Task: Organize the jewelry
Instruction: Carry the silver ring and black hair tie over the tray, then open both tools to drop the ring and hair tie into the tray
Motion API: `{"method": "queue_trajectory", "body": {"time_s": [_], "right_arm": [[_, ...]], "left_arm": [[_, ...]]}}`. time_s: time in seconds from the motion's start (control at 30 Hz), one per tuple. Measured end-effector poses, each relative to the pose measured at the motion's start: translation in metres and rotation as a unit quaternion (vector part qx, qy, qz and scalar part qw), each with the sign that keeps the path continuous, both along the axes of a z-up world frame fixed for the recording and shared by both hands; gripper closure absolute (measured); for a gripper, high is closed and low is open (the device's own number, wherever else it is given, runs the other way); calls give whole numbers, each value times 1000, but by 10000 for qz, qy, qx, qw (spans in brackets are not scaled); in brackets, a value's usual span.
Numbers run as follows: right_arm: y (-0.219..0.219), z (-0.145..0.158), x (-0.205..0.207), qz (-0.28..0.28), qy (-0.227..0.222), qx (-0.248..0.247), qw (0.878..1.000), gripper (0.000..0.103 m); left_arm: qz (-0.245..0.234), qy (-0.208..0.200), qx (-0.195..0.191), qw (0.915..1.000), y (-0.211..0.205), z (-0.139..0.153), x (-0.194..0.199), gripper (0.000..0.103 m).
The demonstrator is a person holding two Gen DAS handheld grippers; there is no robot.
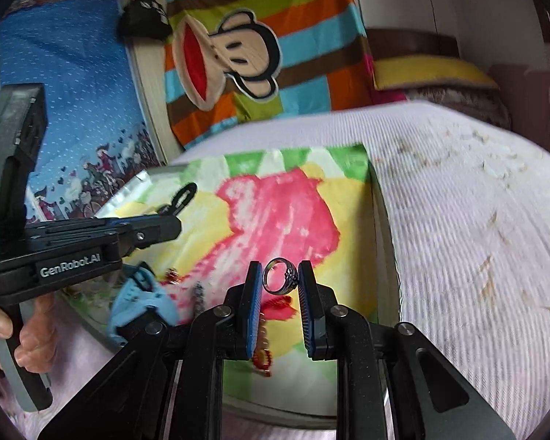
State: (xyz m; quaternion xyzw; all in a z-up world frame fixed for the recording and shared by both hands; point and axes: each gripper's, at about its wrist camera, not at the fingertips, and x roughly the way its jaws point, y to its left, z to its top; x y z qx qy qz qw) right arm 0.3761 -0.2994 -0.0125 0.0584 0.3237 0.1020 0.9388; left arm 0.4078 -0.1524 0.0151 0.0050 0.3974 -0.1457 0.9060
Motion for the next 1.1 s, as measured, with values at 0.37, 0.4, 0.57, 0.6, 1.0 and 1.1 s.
{"method": "queue_trajectory", "body": {"time_s": [0.37, 0.4, 0.57, 0.6, 1.0, 1.1], "right_arm": [[6, -22, 12, 35, 407, -90, 9991, 86], [8, -23, 14, 45, 439, -117, 9990, 86], [13, -25, 17, 62, 527, -248, 9983, 86], [13, -26, 18, 55, 538, -273, 9982, 85], [17, -27, 17, 105, 538, -333, 9979, 80], [17, -24, 13, 106, 451, -320, 9984, 75]], "left_arm": [[-119, 565, 282, 9979, -9, -22, 7, 93], [-125, 576, 284, 9979, -8, -23, 7, 93], [-134, 593, 177, 9980, -6, -22, 7, 90], [-123, 607, 145, 9980, -5, -22, 7, 90], [105, 331, -409, 9986, 17, -13, -1, 60], [206, 174, -563, 9981, 24, -7, -6, 54]]}}
